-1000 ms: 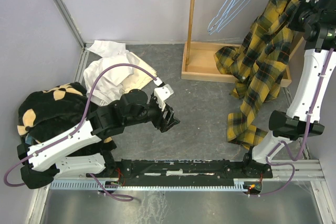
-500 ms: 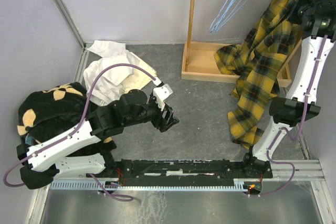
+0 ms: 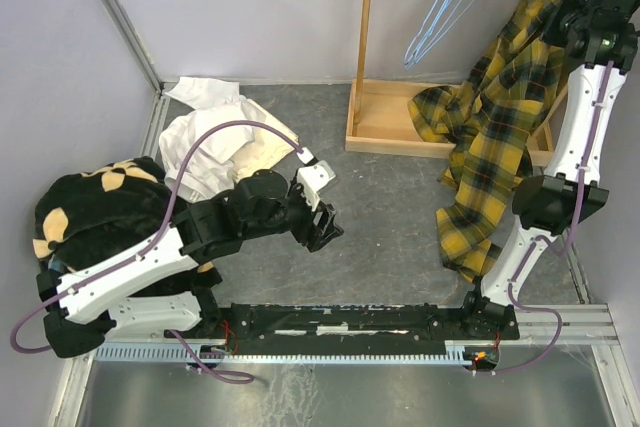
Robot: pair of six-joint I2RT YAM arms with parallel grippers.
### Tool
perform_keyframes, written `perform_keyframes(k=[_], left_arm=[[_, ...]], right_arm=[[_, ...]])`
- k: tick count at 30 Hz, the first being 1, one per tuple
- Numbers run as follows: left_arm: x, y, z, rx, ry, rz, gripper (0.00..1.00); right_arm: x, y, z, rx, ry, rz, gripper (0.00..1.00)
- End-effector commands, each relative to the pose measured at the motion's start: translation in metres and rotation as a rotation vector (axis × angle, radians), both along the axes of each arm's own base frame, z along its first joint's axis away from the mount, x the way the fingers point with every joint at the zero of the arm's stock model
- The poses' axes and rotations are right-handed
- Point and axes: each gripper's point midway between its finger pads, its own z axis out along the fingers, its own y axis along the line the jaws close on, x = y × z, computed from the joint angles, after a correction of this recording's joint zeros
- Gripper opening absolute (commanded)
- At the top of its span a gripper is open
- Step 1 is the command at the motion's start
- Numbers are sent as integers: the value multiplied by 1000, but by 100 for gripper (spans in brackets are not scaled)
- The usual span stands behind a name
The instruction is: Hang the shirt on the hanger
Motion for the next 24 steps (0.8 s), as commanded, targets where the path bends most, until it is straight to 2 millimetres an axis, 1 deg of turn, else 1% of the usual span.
perform_keyframes(k=[1,2,4,7,12,13,15,16,18,19,21,24], left_arm=[[2,-9,10,-34,-3,-2,72],[2,-10,9,-33,-2,-5,71],[2,-11,8,-33,-1,-6,72],[3,-13,5,-30,-1,-7,71],[7,-17,0,-32,-5,-2,71],[8,-18,-2,-32,-5,1,71],[12,-22,-5,-33,-9,10,71],[14,-24,-6,-35,-10,14,71],[19,-31,-7,-34,-10,21,72],[21,-35,-7,-37,-8,24,72],[26,-44,-10,-28,7,30,73],[32,-55,-12,-30,38,55,75]], right_arm=[[-8,4,-15,19,46,19,4],[-11,6,-18,20,53,25,9],[-20,12,-19,26,53,39,25],[-37,17,-5,23,10,33,48],[-77,30,41,-6,-88,28,74],[-91,31,56,-16,-117,9,78],[-114,32,70,-23,-155,-36,88],[-127,32,75,-21,-171,-61,91],[-152,33,79,-7,-191,-116,94],[-165,33,77,11,-194,-148,94],[-187,37,67,48,-180,-189,97],[-211,51,38,124,-148,-199,98]])
